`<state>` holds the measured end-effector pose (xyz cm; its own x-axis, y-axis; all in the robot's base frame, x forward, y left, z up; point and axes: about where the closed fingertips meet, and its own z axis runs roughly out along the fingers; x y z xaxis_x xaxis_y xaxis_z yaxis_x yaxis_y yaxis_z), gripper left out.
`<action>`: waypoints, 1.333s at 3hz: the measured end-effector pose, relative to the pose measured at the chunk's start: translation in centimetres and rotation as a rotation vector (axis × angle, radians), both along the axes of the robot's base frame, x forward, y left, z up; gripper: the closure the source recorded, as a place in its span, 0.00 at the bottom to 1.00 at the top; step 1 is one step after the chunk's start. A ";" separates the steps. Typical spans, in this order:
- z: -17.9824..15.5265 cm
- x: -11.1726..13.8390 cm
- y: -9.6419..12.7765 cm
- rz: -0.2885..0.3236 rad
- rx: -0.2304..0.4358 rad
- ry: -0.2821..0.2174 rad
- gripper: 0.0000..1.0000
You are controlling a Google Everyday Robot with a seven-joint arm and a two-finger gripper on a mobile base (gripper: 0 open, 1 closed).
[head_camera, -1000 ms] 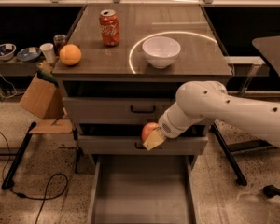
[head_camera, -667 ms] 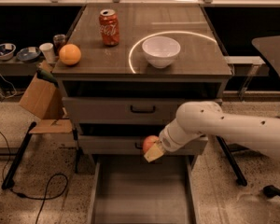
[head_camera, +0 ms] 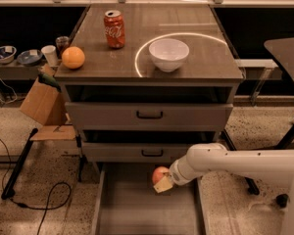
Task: Place apple into bottom drawer
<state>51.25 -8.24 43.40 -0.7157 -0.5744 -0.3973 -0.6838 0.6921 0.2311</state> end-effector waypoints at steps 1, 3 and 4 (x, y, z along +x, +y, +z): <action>-6.6 -0.5 0.3 -0.003 0.049 0.044 1.00; -17.4 -0.4 2.7 -0.118 0.190 0.289 1.00; -20.6 -0.6 3.5 -0.166 0.239 0.382 1.00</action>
Offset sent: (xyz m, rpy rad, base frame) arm 0.0026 0.0315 -0.2114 0.2228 0.3723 -0.1369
